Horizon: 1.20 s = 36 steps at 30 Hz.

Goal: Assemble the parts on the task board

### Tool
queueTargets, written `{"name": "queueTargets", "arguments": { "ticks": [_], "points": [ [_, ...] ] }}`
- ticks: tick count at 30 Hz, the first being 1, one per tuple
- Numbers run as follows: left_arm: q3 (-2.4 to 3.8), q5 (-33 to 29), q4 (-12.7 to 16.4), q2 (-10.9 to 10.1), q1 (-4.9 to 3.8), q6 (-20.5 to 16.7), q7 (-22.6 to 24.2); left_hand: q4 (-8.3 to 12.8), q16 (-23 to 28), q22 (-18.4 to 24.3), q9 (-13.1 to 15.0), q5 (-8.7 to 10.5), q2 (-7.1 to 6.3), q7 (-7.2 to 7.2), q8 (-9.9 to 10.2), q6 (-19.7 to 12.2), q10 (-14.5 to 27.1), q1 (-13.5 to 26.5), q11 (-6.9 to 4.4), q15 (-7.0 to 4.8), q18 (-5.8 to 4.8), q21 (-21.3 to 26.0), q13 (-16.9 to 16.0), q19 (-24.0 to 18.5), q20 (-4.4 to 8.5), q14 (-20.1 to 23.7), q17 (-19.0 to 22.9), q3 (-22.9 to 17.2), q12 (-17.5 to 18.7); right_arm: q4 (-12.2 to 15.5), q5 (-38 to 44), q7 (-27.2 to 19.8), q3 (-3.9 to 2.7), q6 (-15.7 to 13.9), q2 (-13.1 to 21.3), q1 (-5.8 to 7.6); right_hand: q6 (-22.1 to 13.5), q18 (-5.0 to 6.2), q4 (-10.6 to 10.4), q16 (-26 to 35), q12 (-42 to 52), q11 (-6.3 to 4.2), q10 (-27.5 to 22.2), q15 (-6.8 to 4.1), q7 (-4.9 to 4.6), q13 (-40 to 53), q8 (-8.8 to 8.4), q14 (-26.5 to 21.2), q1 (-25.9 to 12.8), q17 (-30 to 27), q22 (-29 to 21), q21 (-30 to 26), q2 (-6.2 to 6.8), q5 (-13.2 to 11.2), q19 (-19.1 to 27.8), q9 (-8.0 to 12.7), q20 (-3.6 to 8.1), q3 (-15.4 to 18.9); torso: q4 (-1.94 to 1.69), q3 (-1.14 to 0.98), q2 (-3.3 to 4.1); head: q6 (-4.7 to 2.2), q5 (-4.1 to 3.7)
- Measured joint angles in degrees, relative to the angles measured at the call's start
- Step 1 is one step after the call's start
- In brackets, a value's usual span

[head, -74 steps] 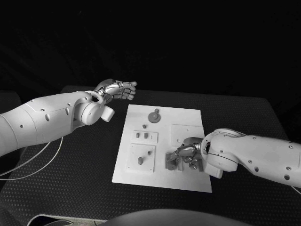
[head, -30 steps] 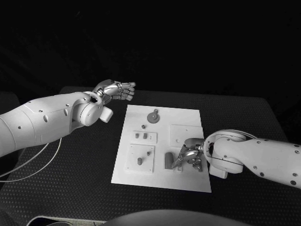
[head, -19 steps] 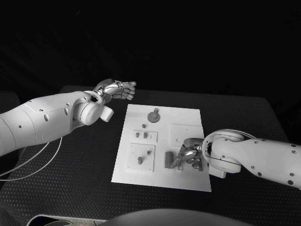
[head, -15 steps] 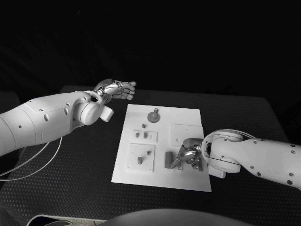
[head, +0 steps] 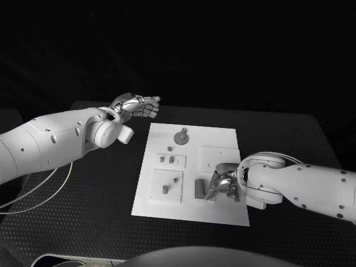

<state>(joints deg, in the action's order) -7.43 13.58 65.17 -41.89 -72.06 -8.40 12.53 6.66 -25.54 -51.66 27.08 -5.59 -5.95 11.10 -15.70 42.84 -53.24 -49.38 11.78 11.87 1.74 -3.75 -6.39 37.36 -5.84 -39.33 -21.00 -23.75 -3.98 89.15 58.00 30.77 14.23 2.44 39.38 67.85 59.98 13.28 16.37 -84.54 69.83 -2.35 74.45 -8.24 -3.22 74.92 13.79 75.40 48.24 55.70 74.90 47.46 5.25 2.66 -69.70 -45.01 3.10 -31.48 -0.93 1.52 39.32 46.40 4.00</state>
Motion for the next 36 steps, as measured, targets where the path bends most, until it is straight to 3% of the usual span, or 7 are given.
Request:
{"name": "queueTargets", "arguments": {
  "ticks": [3,11,16,26,28,30,36],
  "points": [
    [0.0,0.0,0.0,0.0,0.0,0.0,0.0,0.0,0.0,0.0,0.0,0.0,0.18,0.0,0.0,0.0,0.0,-0.2,0.0,0.0,0.0,0.0,0.0,0.0,0.0,0.0,0.0,0.0,0.0,0.0,0.3,0.0,0.01,0.0,0.0,-0.02,0.0,0.01,0.0,0.0,0.0,0.0,0.0,0.0,-0.02,0.0,0.01,0.0,0.9,0.0,0.0,0.0,0.87,0.0,0.0,0.0,0.0,0.0,0.0,0.0,0.01,0.0,0.0],
    [0.0,0.0,0.0,-0.1,0.0,0.0,0.0,0.2,0.0,0.0,0.0,0.0,0.23,0.0,0.0,0.0,0.0,-0.2,0.0,0.15,0.0,0.0,0.1,0.0,0.0,-0.1,0.0,0.2,0.0,0.0,0.8,0.1,0.02,-0.1,-0.1,-0.06,0.2,0.0,-0.1,0.0,0.0,0.09,0.1,0.01,-0.1,0.0,0.14,0.0,0.4,0.0,0.0,0.0,1.63,0.0,0.0,-0.1,-0.01,0.4,0.01,-0.01,0.02,0.05,0.01],
    [0.0,0.0,0.0,-0.1,0.0,0.0,-0.1,0.2,0.0,0.0,0.0,0.0,0.23,0.0,0.0,0.0,0.0,-0.2,0.0,0.16,0.0,0.0,0.1,0.0,0.0,-0.2,0.0,0.2,0.0,0.1,0.9,0.0,0.03,-0.2,0.0,-0.09,0.3,0.01,-1.2,0.0,0.0,0.09,0.1,0.02,0.0,0.0,0.17,0.0,-0.7,0.0,0.0,0.0,2.71,0.0,0.0,-0.1,-0.01,0.6,0.0,-0.02,0.02,0.17,-0.02],
    [0.0,0.0,0.0,-0.1,0.0,0.1,-0.1,0.2,0.0,0.0,0.0,0.0,0.22,0.0,0.0,0.0,0.0,-0.2,0.0,0.2,0.0,0.0,0.1,0.0,0.0,-0.2,-0.1,0.2,-0.2,0.6,0.3,-0.9,-0.13,-0.6,1.3,0.04,0.9,0.05,-2.2,0.0,0.0,0.09,0.3,0.05,0.15,0.0,-0.04,0.0,-1.9,-0.1,0.0,0.0,3.37,0.0,0.0,-0.1,-0.02,-0.2,-0.01,-0.02,0.02,0.08,-0.07],
    [0.0,0.0,0.0,-0.1,0.0,0.1,-0.1,0.2,0.0,0.0,0.0,0.0,0.23,0.0,0.0,0.0,0.0,-0.2,0.0,0.2,0.0,0.0,0.1,0.0,0.0,-0.2,-0.1,0.2,-0.2,1.1,-0.1,-1.5,-0.11,-0.9,2.4,0.1,0.2,0.05,-2.6,0.0,0.4,0.16,0.4,0.06,-0.51,0.0,-0.74,0.0,-1.5,-0.1,0.0,0.0,3.92,0.0,0.0,-0.1,0.01,-0.6,0.0,-0.02,0.01,0.02,-0.08],
    [-0.01,0.0,0.0,-0.1,0.0,0.1,-0.1,0.2,0.0,0.0,0.0,0.0,0.22,0.0,0.0,0.0,0.0,-0.2,0.0,0.2,0.0,0.0,0.1,0.0,0.0,-0.2,-0.1,0.2,-0.2,1.8,-0.8,-2.4,0.01,-1.3,3.9,0.49,-0.3,0.05,-3.2,0.0,1.6,0.38,1.1,0.07,-1.01,0.0,-1.17,0.0,-1.5,0.0,0.0,-0.1,4.71,0.0,-0.2,-0.1,0.21,-1.1,0.0,-0.03,-0.01,-0.08,-0.14],
    [-0.01,0.0,-0.1,-0.1,0.0,0.1,-0.1,0.3,0.1,0.1,0.0,0.0,0.22,0.01,0.0,0.0,0.0,-0.2,0.0,0.2,-0.01,0.0,0.1,0.0,0.0,-0.2,-0.1,0.3,-0.2,2.8,-2.2,-4.1,-0.21,-2.5,7.0,3.34,-0.7,0.05,-4.4,-0.2,2.7,0.5,1.7,0.27,-1.44,0.0,-1.17,0.2,-1.7,0.1,0.0,-0.2,4.5,0.0,-0.4,-0.6,0.2,-1.4,0.03,-0.08,-0.02,-0.46,-0.29]
  ]
}}
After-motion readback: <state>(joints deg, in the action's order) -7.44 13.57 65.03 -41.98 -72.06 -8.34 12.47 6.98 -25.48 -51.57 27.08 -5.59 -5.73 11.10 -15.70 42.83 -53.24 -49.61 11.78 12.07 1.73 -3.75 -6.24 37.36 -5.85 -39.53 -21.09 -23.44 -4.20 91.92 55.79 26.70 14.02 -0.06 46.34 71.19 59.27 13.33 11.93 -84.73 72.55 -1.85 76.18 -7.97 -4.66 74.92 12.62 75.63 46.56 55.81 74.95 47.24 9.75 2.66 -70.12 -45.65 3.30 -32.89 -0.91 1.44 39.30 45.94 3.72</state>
